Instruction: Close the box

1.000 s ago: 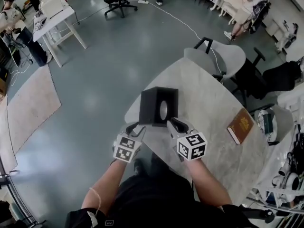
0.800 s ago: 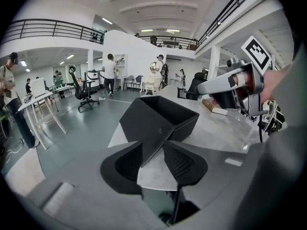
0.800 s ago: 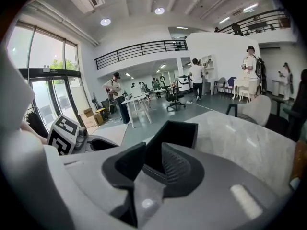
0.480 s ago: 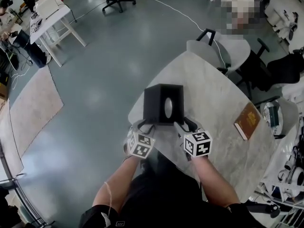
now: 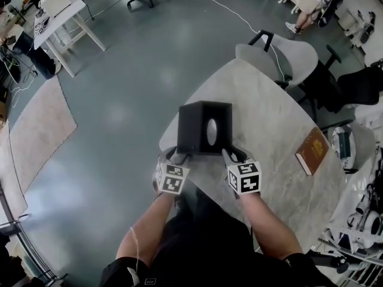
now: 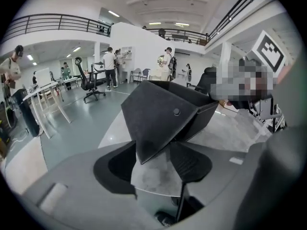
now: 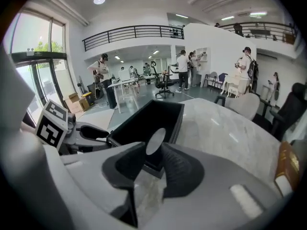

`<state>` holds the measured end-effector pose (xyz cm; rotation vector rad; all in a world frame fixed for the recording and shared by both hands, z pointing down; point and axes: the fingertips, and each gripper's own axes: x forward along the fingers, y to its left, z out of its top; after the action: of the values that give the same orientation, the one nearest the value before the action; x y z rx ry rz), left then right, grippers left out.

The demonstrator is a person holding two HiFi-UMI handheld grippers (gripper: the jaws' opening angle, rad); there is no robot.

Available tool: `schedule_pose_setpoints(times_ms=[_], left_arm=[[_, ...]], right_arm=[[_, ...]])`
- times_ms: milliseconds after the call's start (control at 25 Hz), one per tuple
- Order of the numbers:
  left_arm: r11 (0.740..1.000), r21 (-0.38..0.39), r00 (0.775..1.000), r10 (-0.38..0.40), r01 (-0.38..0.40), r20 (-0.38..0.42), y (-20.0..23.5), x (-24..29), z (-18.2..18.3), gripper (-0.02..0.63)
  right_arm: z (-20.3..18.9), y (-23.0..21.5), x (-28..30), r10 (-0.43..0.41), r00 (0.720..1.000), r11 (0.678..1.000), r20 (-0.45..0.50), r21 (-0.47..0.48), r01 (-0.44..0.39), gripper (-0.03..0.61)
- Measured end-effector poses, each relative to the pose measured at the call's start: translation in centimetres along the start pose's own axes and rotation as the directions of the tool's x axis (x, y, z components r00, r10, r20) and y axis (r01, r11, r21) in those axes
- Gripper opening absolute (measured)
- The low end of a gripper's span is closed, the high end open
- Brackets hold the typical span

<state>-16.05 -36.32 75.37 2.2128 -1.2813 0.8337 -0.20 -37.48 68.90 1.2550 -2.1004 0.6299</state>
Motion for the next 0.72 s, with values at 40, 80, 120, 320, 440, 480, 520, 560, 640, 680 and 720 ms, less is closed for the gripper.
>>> schedule_pose_setpoints(times_ms=[40, 80, 120, 320, 440, 480, 520, 560, 640, 680, 720], left_arm=[[1.000, -0.015, 1.000, 0.003, -0.003, 0.011, 0.2, -0.1, 0.1, 0.233], [1.000, -0.028, 1.000, 0.008, -0.007, 0.021, 0.4, -0.2, 0.3, 0.236], [0.999, -0.043, 1.000, 0.014, -0.013, 0.027, 0.5, -0.4, 0.4, 0.238], [0.988, -0.152, 0.999, 0.030, -0.024, 0.040, 1.3, -1.4, 0.3, 0.281], [0.981, -0.195, 0.999, 0.023, -0.014, 0.044, 1.6, -1.9, 0.2, 0.304], [0.978, -0.207, 0.999, 0.017, -0.007, 0.048, 1.6, -2.1, 0.2, 0.304], [0.975, -0.223, 0.999, 0.009, 0.003, 0.053, 1.7, -2.3, 0.4, 0.304], [0.970, -0.241, 0.998, 0.000, 0.014, 0.058, 1.7, -2.4, 0.5, 0.304], [0.961, -0.275, 0.998, -0.018, 0.036, 0.068, 1.8, -2.8, 0.8, 0.304], [0.958, -0.284, 0.997, -0.025, 0.045, 0.073, 1.8, -3.0, 0.9, 0.302], [0.957, -0.284, 0.996, -0.031, 0.052, 0.079, 1.8, -3.1, 1.0, 0.302]], right_arm=[[0.0, 0.0, 0.1, -0.014, 1.000, 1.000, -0.004, -0.020, 0.014, 0.109], [-0.1, 0.0, 0.1, -0.026, 1.000, 0.999, -0.009, -0.039, 0.025, 0.109], [-0.1, 0.0, 0.2, -0.035, 0.999, 0.998, -0.014, -0.057, 0.034, 0.109], [-0.2, 0.1, 0.0, -0.041, 0.999, 0.995, -0.019, -0.090, 0.039, 0.107], [-0.3, 0.2, -0.2, -0.037, 0.999, 0.996, -0.014, -0.080, 0.036, 0.107], [-0.3, 0.3, -0.2, -0.037, 0.999, 0.996, -0.012, -0.078, 0.036, 0.107], [-0.3, 0.3, -0.2, -0.037, 0.999, 0.996, -0.010, -0.077, 0.036, 0.107], [-0.3, 0.3, -0.2, -0.038, 0.999, 0.996, -0.008, -0.077, 0.038, 0.107], [-0.2, 0.3, -0.2, -0.041, 0.999, 0.996, -0.002, -0.079, 0.041, 0.101], [-0.2, 0.3, -0.2, -0.042, 0.999, 0.996, 0.001, -0.078, 0.042, 0.093], [-0.1, 0.2, -0.2, -0.043, 0.999, 0.996, 0.004, -0.076, 0.043, 0.089]])
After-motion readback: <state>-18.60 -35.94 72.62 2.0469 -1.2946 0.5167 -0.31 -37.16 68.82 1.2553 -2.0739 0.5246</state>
